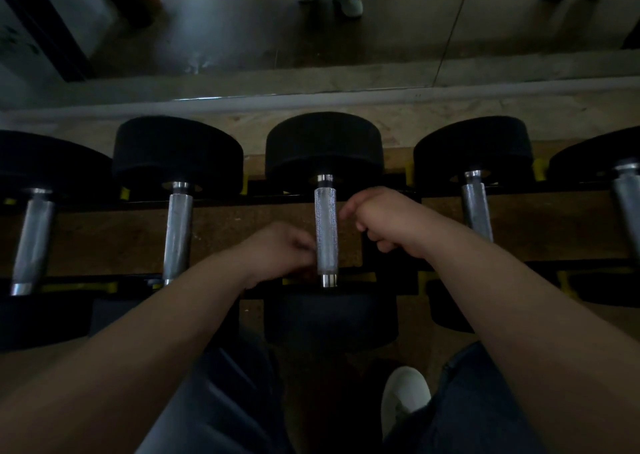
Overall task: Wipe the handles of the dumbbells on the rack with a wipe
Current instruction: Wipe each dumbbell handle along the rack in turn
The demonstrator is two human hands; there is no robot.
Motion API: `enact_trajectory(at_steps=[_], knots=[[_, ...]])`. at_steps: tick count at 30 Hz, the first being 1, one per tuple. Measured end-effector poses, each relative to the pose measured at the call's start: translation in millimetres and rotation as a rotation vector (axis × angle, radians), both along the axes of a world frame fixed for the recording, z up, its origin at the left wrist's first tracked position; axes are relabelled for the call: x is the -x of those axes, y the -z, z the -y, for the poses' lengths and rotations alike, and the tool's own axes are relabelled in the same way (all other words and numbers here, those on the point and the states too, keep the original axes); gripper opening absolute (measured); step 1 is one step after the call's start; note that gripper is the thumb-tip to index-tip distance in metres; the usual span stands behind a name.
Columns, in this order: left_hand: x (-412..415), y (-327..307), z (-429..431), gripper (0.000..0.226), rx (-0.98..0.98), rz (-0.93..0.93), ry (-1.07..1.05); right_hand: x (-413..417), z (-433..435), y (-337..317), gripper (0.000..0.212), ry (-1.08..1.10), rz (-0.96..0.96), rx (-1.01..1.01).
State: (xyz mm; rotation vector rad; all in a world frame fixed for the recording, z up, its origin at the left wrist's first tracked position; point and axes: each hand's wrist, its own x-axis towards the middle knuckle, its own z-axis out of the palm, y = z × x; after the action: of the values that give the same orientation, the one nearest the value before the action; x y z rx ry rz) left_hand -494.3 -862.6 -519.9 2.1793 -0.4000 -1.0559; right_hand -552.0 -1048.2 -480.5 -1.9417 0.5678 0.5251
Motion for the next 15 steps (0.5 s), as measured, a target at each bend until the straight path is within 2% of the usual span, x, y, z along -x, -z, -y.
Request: enact_trajectory(at_steps=[1, 2, 3, 5, 7, 9, 13, 15], knots=[[0.3, 1.6, -3.5, 0.015, -0.122, 0.033, 0.128, 0.0, 0.5, 0.7, 0.040, -0.009, -0.010, -0.001], [-0.5, 3.1, -2.3, 0.015, -0.135, 0.036, 0.147, 0.1, 0.5, 0.9, 0.039, -0.014, -0.021, -0.006], [-1.2, 0.1, 1.5, 0.017, -0.055, -0.018, 0.070, 0.8, 1.0, 1.2, 0.039, -0.014, -0.031, -0.016], [-9.1, -3.1, 14.6, 0.021, 0.222, -0.213, -0.301, 0.8, 3.6, 1.5, 0.038, -0.005, -0.034, -0.035], [-21.1, -5.3, 26.0, 0.023, 0.407, -0.274, -0.528, 0.9, 6.1, 1.8, 0.039, 0.000, -0.029, -0.039], [-26.3, -7.9, 25.3, 0.020, 0.373, -0.250, -0.462, 0.8, 7.4, 1.5, 0.039, 0.006, -0.017, -0.048], [-15.7, -14.5, -3.2, 0.012, -0.019, -0.364, 0.076, 0.1, 6.4, 0.6, 0.037, -0.009, -0.035, -0.033], [-16.5, -8.7, -3.0, 0.014, 0.043, -0.419, 0.003, 1.0, 5.6, -0.1, 0.036, -0.015, -0.062, -0.040]])
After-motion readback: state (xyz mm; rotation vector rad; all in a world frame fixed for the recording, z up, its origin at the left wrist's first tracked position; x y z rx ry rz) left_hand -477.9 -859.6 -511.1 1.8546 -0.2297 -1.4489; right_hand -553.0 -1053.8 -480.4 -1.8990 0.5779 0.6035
